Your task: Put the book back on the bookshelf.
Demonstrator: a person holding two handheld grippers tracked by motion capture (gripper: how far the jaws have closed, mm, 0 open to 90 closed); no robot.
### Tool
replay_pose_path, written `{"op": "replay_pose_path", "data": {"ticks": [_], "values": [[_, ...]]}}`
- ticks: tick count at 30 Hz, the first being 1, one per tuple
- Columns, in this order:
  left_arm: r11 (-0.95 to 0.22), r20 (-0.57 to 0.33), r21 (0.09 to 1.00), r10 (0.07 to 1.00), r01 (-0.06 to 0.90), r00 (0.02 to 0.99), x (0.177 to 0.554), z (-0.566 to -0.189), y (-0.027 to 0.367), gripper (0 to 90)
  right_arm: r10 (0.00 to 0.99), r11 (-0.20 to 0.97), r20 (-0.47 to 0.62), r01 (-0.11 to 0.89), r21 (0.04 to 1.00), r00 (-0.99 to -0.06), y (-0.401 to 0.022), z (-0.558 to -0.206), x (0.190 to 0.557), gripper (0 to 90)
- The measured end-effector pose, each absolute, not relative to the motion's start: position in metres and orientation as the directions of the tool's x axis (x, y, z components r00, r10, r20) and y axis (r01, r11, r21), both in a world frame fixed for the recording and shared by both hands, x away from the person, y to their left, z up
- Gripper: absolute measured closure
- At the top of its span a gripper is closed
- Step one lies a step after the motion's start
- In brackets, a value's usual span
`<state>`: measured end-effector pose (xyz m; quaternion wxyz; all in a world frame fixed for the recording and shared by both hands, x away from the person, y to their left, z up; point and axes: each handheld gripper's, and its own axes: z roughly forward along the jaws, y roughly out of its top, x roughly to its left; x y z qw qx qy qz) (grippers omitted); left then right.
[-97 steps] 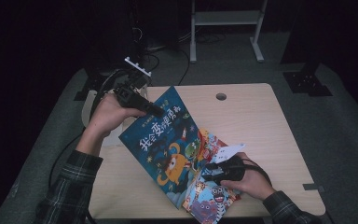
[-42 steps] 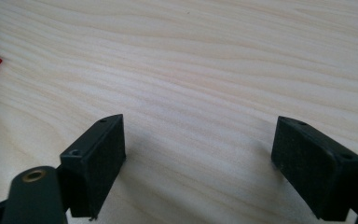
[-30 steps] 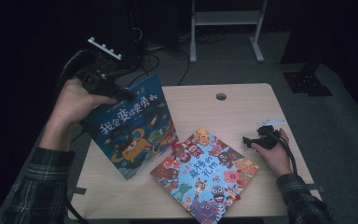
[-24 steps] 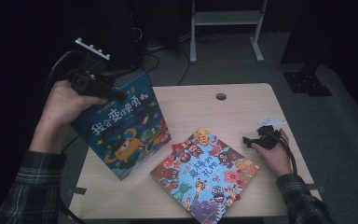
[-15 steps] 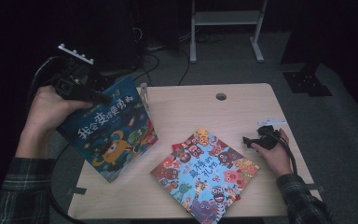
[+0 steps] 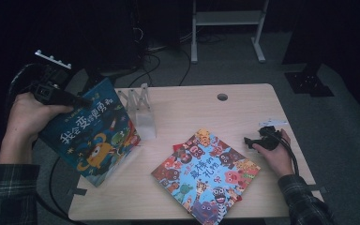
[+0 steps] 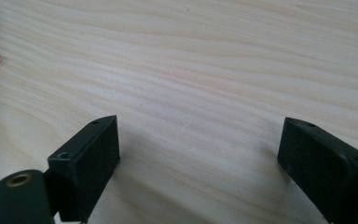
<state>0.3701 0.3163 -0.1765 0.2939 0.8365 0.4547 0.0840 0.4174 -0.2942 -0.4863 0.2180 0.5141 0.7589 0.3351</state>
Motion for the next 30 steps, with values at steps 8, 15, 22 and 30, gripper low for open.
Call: {"op": "replay_pose_path", "data": {"ticks": [8, 15, 22, 30], "values": [[-0.360, -0.135, 0.556, 0.850, 0.749, 0.509, 0.371, -0.181, 0.337, 82.4, 0.926, 0.247, 0.014, 0.634, 0.733, -0.377, -0.294, -0.486, 0.417, 11.8], [-0.311, -0.139, 0.537, 0.884, 0.784, 0.446, 0.376, -0.185, 0.354, 82.5, 0.926, 0.247, 0.014, 0.635, 0.732, -0.377, -0.294, -0.486, 0.417, 11.9], [-0.262, -0.140, 0.532, 0.911, 0.805, 0.388, 0.386, -0.189, 0.368, 82.4, 0.926, 0.247, 0.014, 0.635, 0.732, -0.377, -0.294, -0.486, 0.417, 11.8], [-0.183, -0.157, 0.543, 0.937, 0.820, 0.313, 0.403, -0.191, 0.374, 82.4, 0.927, 0.245, 0.015, 0.636, 0.732, -0.374, -0.294, -0.486, 0.418, 11.5]]}}
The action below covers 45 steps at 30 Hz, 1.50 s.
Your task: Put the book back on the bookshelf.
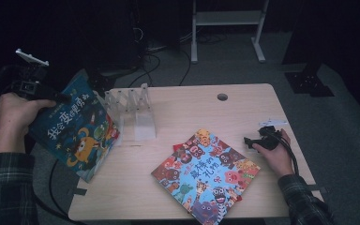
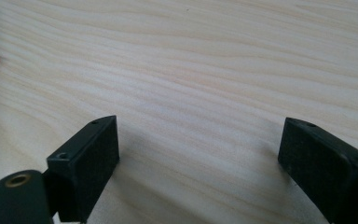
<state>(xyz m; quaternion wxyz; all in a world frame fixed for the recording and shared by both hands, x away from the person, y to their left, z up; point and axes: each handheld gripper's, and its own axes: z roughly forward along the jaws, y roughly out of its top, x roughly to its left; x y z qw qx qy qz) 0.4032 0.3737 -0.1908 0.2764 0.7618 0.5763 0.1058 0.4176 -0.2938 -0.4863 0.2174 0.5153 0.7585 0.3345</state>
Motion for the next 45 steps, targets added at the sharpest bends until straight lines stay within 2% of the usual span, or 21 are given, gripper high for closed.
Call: {"op": "replay_pose_path", "data": {"ticks": [8, 16, 23, 38, 45], "values": [[-0.149, -0.138, 0.536, 0.956, 0.831, 0.260, 0.420, -0.192, 0.370, 82.4, 0.927, 0.245, 0.015, 0.637, 0.731, -0.374, -0.294, -0.486, 0.418, 11.5], [-0.078, -0.177, 0.546, 0.962, 0.834, 0.206, 0.435, -0.196, 0.373, 82.4, 0.927, 0.245, 0.015, 0.637, 0.731, -0.375, -0.294, -0.486, 0.418, 11.4], [-0.043, -0.177, 0.540, 0.970, 0.841, 0.164, 0.447, -0.195, 0.375, 82.4, 0.927, 0.245, 0.016, 0.637, 0.731, -0.375, -0.294, -0.486, 0.418, 11.3], [-0.029, -0.148, 0.531, 0.981, 0.847, 0.126, 0.467, -0.198, 0.375, 82.4, 0.926, 0.246, 0.016, 0.637, 0.731, -0.376, -0.294, -0.486, 0.418, 11.0], [-0.016, -0.164, 0.541, 0.979, 0.841, 0.124, 0.470, -0.201, 0.377, 82.1, 0.926, 0.247, 0.015, 0.636, 0.731, -0.377, -0.294, -0.486, 0.418, 11.0]]}}
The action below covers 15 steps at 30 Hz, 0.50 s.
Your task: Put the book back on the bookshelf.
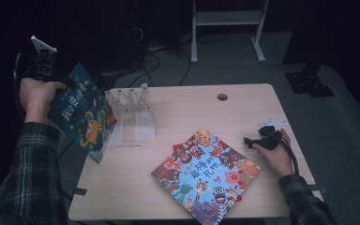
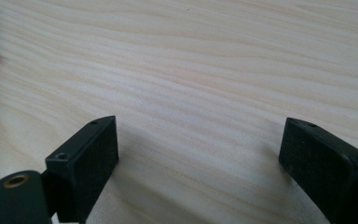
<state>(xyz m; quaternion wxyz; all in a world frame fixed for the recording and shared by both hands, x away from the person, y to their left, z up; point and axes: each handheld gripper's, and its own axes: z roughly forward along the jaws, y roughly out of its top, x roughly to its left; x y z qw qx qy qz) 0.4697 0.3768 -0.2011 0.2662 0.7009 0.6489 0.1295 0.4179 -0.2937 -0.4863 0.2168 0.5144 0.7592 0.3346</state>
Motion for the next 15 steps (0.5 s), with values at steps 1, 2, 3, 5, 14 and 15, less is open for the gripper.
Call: {"op": "replay_pose_path", "data": {"ticks": [1, 2, 3, 5, 14, 15], "values": [[-0.020, -0.162, 0.545, 0.978, 0.838, 0.129, 0.469, -0.201, 0.377, 82.0, 0.926, 0.247, 0.015, 0.636, 0.731, -0.377, -0.294, -0.486, 0.418, 10.9], [-0.023, -0.160, 0.549, 0.978, 0.835, 0.132, 0.469, -0.202, 0.378, 81.6, 0.926, 0.247, 0.015, 0.636, 0.731, -0.377, -0.294, -0.486, 0.418, 10.9], [-0.026, -0.157, 0.553, 0.978, 0.833, 0.135, 0.468, -0.202, 0.379, 81.4, 0.926, 0.247, 0.015, 0.636, 0.731, -0.377, -0.294, -0.486, 0.418, 11.0], [-0.034, -0.148, 0.555, 0.979, 0.831, 0.139, 0.467, -0.202, 0.380, 78.2, 0.926, 0.247, 0.015, 0.636, 0.731, -0.377, -0.294, -0.486, 0.418, 11.0], [-0.069, -0.125, 0.586, 0.977, 0.807, 0.175, 0.458, -0.194, 0.382, 69.9, 0.926, 0.247, 0.016, 0.636, 0.731, -0.377, -0.294, -0.486, 0.418, 11.0], [-0.075, -0.122, 0.592, 0.976, 0.802, 0.182, 0.457, -0.190, 0.382, 69.9, 0.926, 0.247, 0.015, 0.636, 0.731, -0.377, -0.294, -0.486, 0.418, 11.0]]}}
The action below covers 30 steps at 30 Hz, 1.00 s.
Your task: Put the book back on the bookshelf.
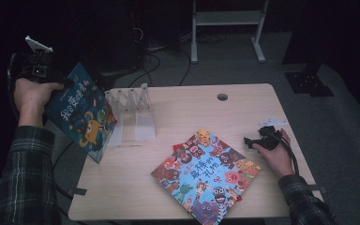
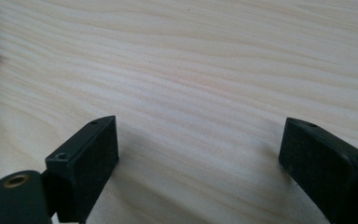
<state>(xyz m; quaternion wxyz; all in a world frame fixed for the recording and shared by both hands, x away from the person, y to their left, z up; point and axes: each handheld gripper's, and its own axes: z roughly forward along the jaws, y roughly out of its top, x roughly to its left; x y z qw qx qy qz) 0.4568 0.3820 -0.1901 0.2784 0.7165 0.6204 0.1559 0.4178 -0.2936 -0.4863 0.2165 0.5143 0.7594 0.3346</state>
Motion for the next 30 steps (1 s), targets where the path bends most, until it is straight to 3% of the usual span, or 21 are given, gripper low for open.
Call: {"op": "replay_pose_path", "data": {"ticks": [11, 18, 30], "values": [[-0.112, -0.087, 0.642, 0.972, 0.759, 0.217, 0.445, -0.163, 0.376, 74.4, 0.926, 0.247, 0.016, 0.637, 0.731, -0.377, -0.294, -0.486, 0.418, 10.9], [-0.157, -0.101, 0.629, 0.955, 0.761, 0.280, 0.444, -0.166, 0.361, 89.6, 0.926, 0.247, 0.016, 0.637, 0.730, -0.377, -0.294, -0.486, 0.418, 10.9], [-0.258, -0.098, 0.616, 0.913, 0.745, 0.397, 0.438, -0.182, 0.328, 89.8, 0.926, 0.247, 0.015, 0.637, 0.731, -0.377, -0.294, -0.486, 0.418, 11.0]]}}
